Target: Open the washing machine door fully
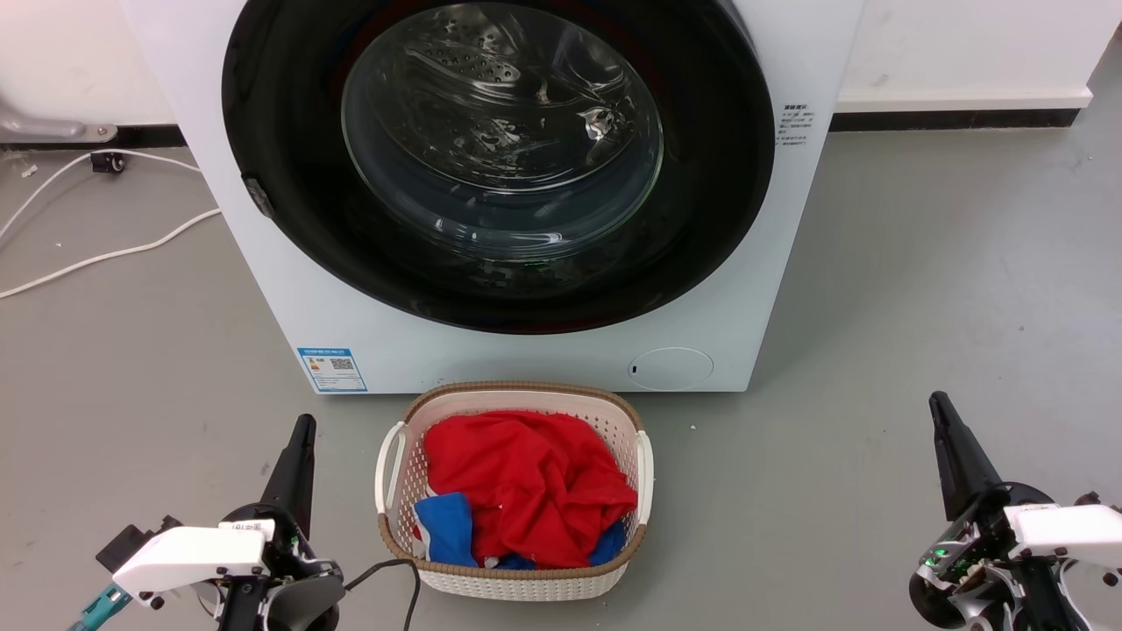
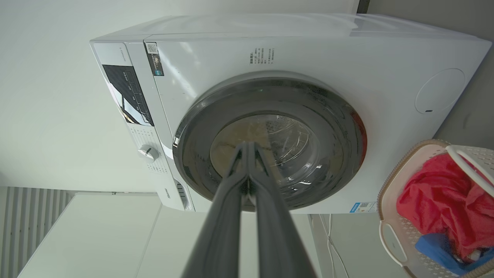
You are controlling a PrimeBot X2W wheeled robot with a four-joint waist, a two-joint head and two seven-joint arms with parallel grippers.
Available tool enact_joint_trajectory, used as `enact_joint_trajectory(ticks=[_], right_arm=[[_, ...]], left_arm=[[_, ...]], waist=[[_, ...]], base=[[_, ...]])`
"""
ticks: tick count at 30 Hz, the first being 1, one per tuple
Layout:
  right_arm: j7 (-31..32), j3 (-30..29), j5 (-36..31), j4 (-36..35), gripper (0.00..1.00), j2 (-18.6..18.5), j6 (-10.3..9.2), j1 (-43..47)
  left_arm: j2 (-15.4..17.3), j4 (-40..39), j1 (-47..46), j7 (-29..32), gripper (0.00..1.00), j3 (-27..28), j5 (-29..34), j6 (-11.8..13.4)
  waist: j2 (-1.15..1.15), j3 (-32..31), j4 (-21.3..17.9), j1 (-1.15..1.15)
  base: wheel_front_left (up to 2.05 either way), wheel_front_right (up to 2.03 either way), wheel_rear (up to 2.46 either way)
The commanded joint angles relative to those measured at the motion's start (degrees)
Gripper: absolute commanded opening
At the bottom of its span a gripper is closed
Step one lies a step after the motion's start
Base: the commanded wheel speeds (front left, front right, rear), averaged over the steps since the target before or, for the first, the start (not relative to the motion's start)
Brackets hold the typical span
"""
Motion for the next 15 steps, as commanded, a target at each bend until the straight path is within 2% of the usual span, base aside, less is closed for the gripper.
enact_joint_trajectory(ticks=[1, 15], right_arm=[[0.2, -0.1, -0.5, 0.1, 0.00, 0.2, 0.19, -0.7], [0.3, -0.2, -0.5, 0.1, 0.00, 0.3, 0.19, -0.7]], left_arm=[[0.0, 0.0, -0.5, 0.1, 0.00, 0.2, 0.3, -0.2], [0.0, 0.0, -0.5, 0.1, 0.00, 0.2, 0.3, -0.2]], waist=[[0.00, 0.0, 0.0, 0.00], [0.00, 0.0, 0.0, 0.00]], base=[[0.00, 0.00, 0.00], [0.00, 0.00, 0.00]])
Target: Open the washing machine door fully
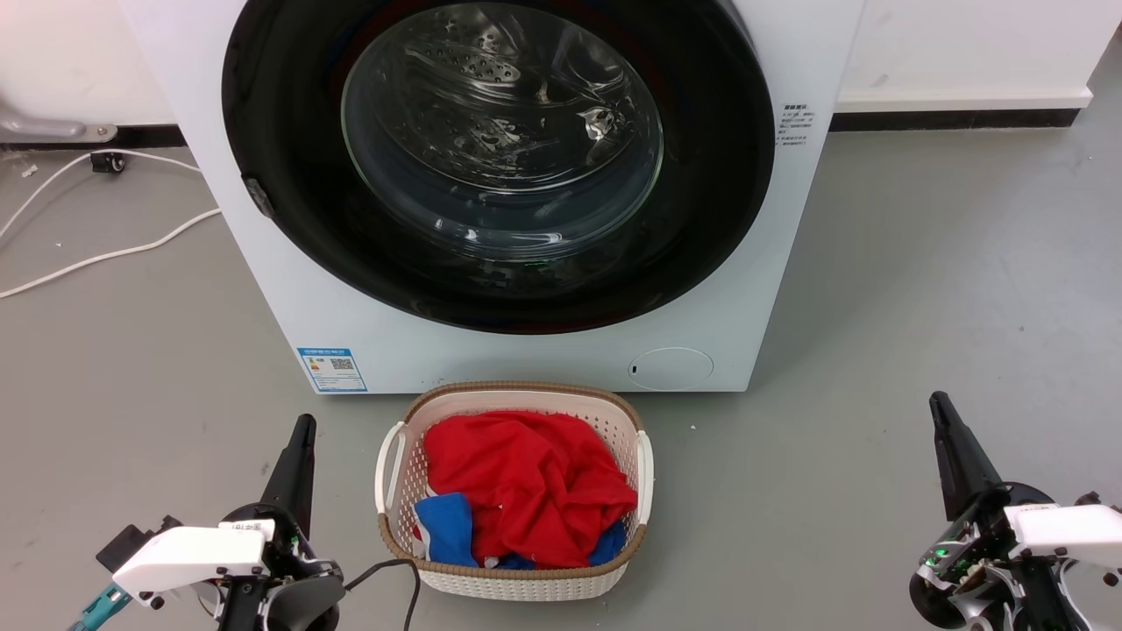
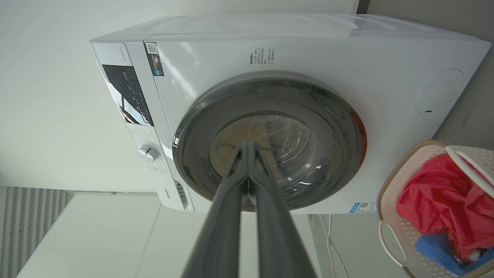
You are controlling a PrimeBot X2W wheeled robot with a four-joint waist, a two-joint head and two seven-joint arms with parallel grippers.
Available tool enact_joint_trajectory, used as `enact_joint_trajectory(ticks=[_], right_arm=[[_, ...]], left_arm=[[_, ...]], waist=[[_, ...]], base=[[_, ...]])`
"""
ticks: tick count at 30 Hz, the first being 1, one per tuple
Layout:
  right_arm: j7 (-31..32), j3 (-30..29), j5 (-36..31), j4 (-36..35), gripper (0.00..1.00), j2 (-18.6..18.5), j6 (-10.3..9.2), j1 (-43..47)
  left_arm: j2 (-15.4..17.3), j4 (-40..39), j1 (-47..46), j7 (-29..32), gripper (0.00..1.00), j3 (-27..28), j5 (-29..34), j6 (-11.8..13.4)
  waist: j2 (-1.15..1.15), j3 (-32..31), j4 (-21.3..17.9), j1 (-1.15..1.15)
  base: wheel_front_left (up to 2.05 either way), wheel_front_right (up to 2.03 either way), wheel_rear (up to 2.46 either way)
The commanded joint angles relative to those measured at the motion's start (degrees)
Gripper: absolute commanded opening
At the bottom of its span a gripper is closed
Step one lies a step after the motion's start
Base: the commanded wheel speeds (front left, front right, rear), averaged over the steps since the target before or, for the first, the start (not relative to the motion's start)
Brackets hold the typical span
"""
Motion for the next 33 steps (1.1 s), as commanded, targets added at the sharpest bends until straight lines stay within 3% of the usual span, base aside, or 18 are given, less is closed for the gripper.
enact_joint_trajectory(ticks=[1, 33], right_arm=[[0.3, -0.1, -0.4, 0.1, 0.00, 0.2, 0.19, -0.7], [0.3, -0.2, -0.3, 0.1, 0.00, 0.3, 0.19, -0.7]], left_arm=[[0.0, 0.0, -0.5, 0.1, 0.00, 0.2, 0.2, -0.2], [0.0, 0.0, -0.5, 0.1, 0.00, 0.2, 0.2, -0.2]], waist=[[0.00, 0.0, 0.0, 0.00], [0.00, 0.0, 0.0, 0.00]], base=[[0.00, 0.00, 0.00], [0.00, 0.00, 0.00]])
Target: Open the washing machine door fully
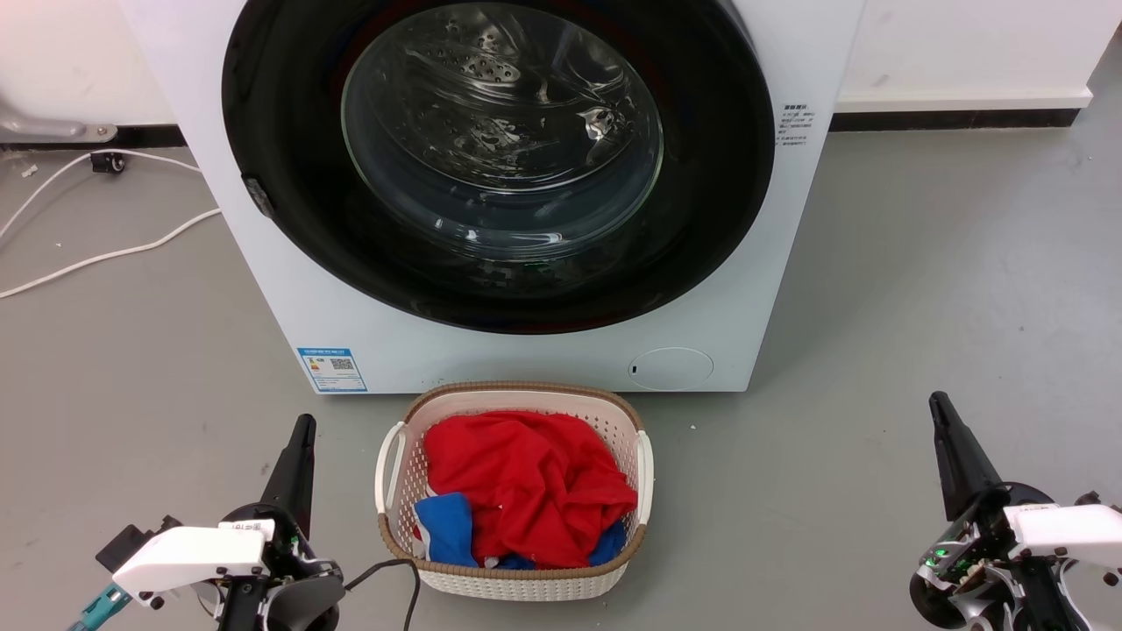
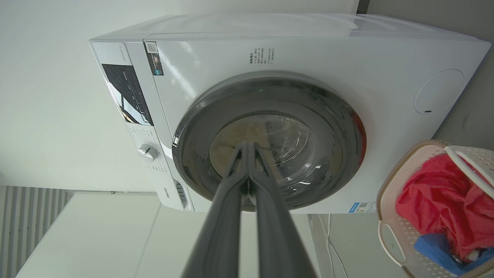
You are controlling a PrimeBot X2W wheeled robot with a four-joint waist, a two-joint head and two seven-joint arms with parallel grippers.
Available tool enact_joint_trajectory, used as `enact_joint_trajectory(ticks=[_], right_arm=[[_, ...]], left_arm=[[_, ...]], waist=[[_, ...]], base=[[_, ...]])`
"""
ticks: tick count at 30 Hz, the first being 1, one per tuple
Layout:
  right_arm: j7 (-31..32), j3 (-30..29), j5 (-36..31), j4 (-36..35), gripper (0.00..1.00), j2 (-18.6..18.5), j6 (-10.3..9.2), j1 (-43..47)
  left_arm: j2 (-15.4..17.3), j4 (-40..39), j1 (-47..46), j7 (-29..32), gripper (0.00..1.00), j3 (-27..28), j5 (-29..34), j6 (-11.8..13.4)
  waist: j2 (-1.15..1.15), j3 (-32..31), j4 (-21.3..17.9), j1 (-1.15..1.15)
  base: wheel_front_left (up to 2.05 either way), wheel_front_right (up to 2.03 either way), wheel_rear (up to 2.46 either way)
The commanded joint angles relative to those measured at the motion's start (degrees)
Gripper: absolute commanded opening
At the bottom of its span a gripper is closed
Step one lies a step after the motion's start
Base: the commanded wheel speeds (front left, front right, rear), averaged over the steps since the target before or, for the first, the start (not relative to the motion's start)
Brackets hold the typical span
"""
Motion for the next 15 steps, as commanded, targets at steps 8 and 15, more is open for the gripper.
enact_joint_trajectory(ticks=[8, 15], right_arm=[[0.2, -0.1, -0.1, 0.0, 0.00, 0.2, 0.18, -0.7], [0.2, -0.1, -0.1, 0.0, 0.00, 0.3, 0.17, -0.7]], left_arm=[[0.0, 0.0, -0.5, 0.1, 0.00, 0.2, 0.2, -0.2], [0.0, 0.0, -0.5, 0.1, 0.00, 0.2, 0.2, -0.2]], waist=[[0.00, 0.0, 0.0, 0.00], [0.00, 0.0, 0.0, 0.00]], base=[[0.00, 0.00, 0.00], [0.00, 0.00, 0.00]])
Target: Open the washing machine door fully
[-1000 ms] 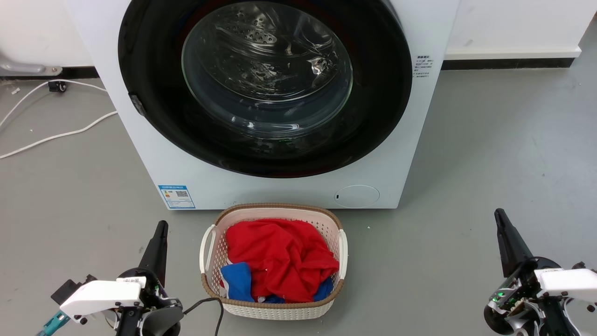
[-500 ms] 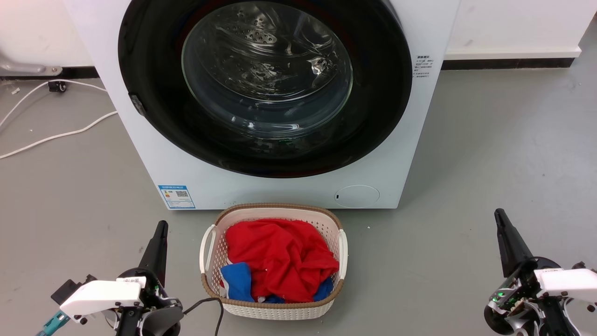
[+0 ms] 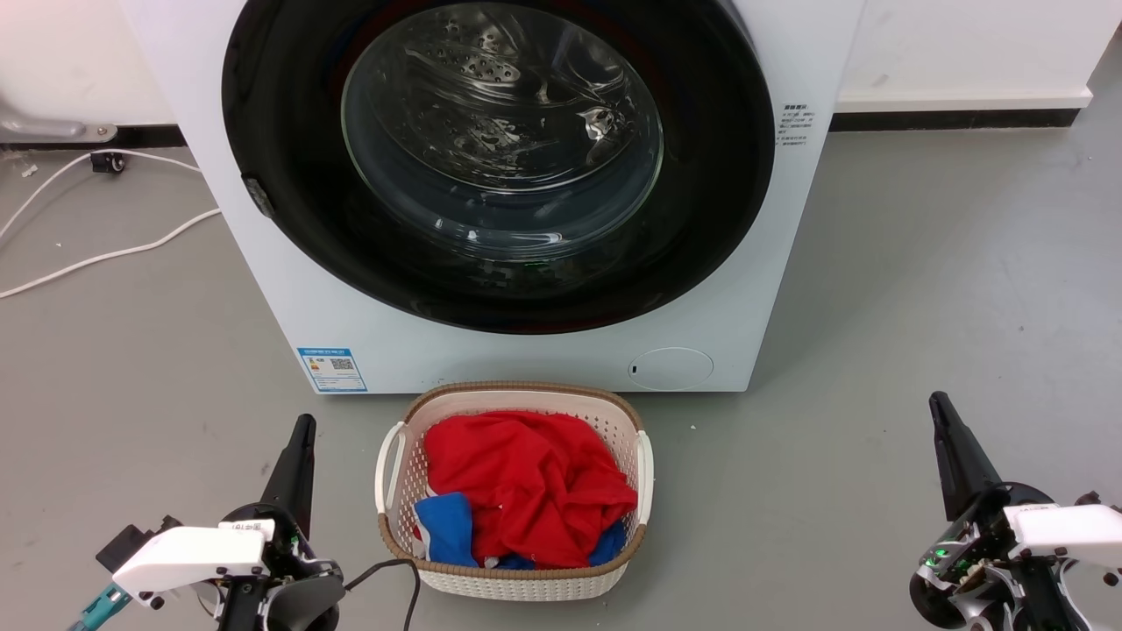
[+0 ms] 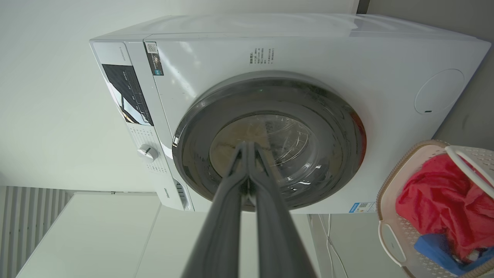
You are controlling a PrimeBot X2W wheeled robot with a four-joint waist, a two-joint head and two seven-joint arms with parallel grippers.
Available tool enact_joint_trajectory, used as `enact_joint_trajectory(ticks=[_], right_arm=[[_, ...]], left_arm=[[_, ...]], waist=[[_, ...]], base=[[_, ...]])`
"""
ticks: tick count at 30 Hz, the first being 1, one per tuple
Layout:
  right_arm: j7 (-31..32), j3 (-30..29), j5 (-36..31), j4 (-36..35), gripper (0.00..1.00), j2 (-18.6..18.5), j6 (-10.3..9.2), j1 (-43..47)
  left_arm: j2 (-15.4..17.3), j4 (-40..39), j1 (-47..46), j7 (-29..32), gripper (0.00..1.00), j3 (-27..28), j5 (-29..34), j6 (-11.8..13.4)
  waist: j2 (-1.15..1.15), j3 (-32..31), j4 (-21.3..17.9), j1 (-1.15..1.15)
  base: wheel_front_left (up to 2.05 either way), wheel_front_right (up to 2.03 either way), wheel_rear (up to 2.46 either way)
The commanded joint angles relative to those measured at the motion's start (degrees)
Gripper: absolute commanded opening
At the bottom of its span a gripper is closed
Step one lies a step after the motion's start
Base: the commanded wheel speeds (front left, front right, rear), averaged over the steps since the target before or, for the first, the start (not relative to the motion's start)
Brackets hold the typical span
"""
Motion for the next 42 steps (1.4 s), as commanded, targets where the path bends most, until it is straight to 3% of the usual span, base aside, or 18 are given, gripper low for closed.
enact_joint_trajectory(ticks=[1, 26, 27, 42], right_arm=[[0.2, -0.1, -0.1, 0.0, 0.00, 0.2, 0.19, -0.7], [0.2, -0.1, -0.2, 0.1, 0.00, 0.2, 0.19, -0.7], [0.1, 0.0, 0.0, 0.0, 1.00, 0.0, 0.01, 0.0], [-2.5, 0.8, -1.4, -3.2, 1.00, -0.2, 0.02, 2.5]], left_arm=[[0.0, 0.0, -0.5, 0.1, 0.00, 0.2, 0.2, -0.2], [0.0, 0.0, -0.5, 0.1, 0.00, 0.2, 0.3, -0.2], [0.0, 0.0, 0.0, 0.0, 1.00, 0.0, 0.0, 0.0], [-0.1, -1.6, 0.0, -3.8, 1.00, -4.3, 1.6, 0.0]], waist=[[0.00, 0.0, 0.0, 0.00], [0.00, 0.0, 0.0, 0.00], [0.00, 0.0, 0.0, 0.00], [0.00, 0.0, -0.1, 0.00]], base=[[0.00, 0.00, 0.00], [0.00, 0.00, 0.00], [0.00, 0.00, 0.00], [0.00, 0.00, 0.00]])
